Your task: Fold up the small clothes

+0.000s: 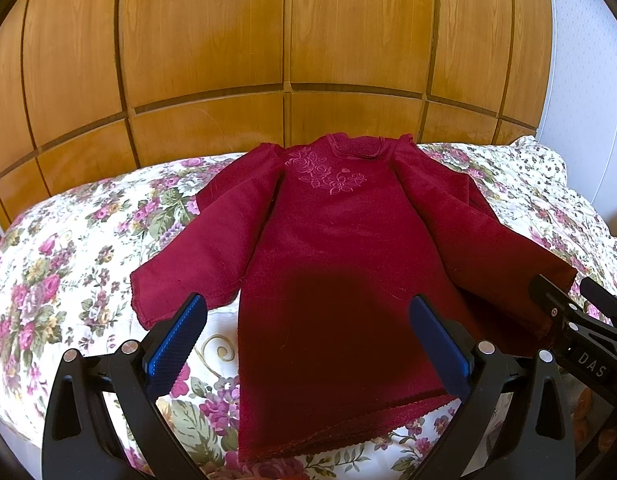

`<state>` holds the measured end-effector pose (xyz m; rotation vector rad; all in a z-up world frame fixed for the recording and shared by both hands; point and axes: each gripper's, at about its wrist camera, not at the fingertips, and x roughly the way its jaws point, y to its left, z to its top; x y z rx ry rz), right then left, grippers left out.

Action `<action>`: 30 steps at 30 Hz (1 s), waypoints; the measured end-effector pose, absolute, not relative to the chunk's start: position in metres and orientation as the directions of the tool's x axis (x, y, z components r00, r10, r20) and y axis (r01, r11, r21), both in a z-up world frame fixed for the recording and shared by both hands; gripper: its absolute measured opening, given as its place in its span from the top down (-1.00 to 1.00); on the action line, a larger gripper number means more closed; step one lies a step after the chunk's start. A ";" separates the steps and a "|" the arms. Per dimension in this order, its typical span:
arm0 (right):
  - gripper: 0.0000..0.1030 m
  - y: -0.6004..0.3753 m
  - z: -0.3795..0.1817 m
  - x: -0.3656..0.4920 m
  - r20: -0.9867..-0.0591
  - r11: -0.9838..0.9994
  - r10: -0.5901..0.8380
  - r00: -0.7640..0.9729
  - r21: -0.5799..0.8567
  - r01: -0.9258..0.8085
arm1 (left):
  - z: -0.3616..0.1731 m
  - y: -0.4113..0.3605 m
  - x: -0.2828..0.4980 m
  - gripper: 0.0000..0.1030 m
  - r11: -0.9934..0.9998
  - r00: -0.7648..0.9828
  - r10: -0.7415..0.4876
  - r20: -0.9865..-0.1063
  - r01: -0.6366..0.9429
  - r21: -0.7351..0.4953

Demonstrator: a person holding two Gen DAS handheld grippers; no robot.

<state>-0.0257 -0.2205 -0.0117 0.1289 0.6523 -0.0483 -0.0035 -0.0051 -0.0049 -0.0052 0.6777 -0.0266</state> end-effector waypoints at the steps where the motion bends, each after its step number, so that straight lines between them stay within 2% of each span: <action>1: -0.97 -0.221 -0.012 -0.026 -0.608 0.991 -0.003 0.794 0.105 0.085 | -0.005 -0.006 -0.004 -0.94 1.000 0.778 -0.027 -0.627 0.024 -0.014; 14: -0.97 -0.219 -0.015 -0.025 -0.615 0.991 -0.001 0.789 0.106 0.084 | -0.010 -0.004 -0.001 -0.94 0.999 0.763 -0.044 -0.645 0.031 -0.031; 18: -0.97 -0.222 -0.017 -0.024 -0.620 0.989 -0.008 0.785 0.110 0.098 | -0.022 0.013 0.013 -0.94 0.991 0.706 -0.130 -0.696 0.069 -0.116; 22: -0.97 -0.227 -0.018 -0.022 -0.610 0.988 -0.018 0.792 0.110 0.107 | -0.038 0.057 0.024 -0.94 0.962 0.688 -0.180 -0.703 -0.027 -0.272; 26: -0.97 -0.231 -0.023 -0.014 -0.627 0.991 -0.006 0.779 0.101 0.089 | -0.046 0.091 0.028 -0.94 0.954 0.712 -0.074 -0.698 -0.154 -0.258; 30: -0.97 -0.231 -0.030 -0.003 -0.669 0.994 0.018 0.743 0.094 0.060 | -0.057 0.121 0.037 -0.94 0.957 0.731 0.096 -0.676 -0.255 -0.140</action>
